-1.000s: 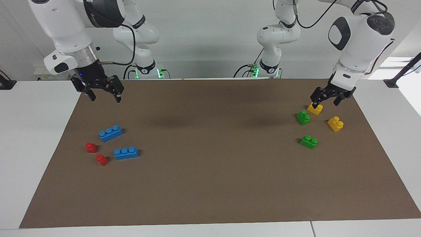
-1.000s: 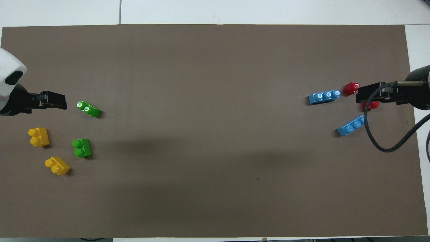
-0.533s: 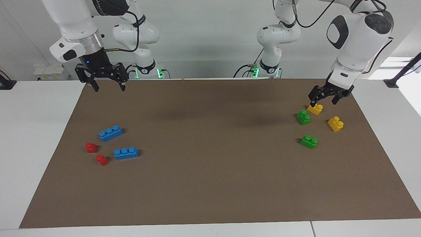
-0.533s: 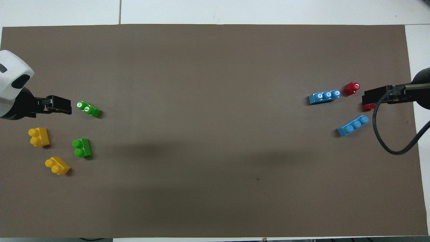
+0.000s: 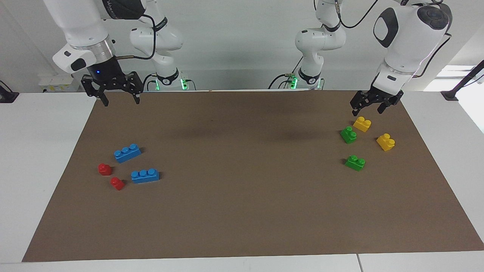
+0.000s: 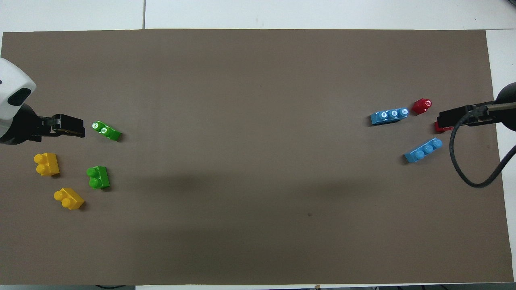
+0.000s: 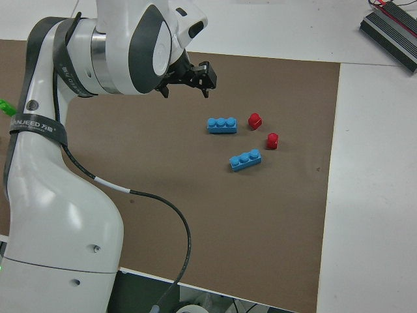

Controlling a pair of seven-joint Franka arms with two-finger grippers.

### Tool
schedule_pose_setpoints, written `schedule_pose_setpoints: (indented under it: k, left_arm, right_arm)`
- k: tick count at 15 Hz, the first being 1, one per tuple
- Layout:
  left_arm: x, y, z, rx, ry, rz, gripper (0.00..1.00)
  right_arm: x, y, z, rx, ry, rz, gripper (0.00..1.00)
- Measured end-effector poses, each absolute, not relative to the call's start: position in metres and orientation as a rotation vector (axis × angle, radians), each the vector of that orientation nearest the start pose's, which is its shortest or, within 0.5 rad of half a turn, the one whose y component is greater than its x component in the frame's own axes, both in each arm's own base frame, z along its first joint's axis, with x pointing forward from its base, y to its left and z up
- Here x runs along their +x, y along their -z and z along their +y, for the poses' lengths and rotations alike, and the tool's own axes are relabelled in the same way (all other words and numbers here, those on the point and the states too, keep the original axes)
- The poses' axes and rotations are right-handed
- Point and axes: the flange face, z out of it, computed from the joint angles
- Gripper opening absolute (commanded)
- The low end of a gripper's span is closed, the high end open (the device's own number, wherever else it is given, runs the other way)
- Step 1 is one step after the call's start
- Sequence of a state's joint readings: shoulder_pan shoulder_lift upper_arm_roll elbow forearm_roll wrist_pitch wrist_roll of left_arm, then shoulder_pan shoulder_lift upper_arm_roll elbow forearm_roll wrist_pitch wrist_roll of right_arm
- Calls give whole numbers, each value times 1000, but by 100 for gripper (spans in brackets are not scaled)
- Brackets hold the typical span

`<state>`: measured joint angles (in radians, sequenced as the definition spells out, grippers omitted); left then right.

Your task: Remove green block with left arm and hold with right

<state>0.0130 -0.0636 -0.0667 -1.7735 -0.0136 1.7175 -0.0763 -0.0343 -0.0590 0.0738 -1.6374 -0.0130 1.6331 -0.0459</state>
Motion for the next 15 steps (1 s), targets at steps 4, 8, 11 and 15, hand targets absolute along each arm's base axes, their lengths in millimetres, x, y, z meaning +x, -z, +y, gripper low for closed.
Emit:
schedule_pose_setpoints:
  k: [4, 8, 11, 15]
  left_arm:
    - [542, -576, -30, -3165, 10, -49, 100]
    - [541, -578, -30, -3167, 15, -50, 100]
    - [541, -579, -30, -3168, 19, -51, 100]
    - [540, -579, -30, -3168, 19, -53, 100]
  right_arm:
    - [541, -630, 20, -3155, 81, -130, 100]
    - [540, -629, 18, -3156, 56, -124, 100]
    - [539, -628, 15, -3157, 43, -110, 100]
    - [539, -628, 10, -3157, 41, -91, 100]
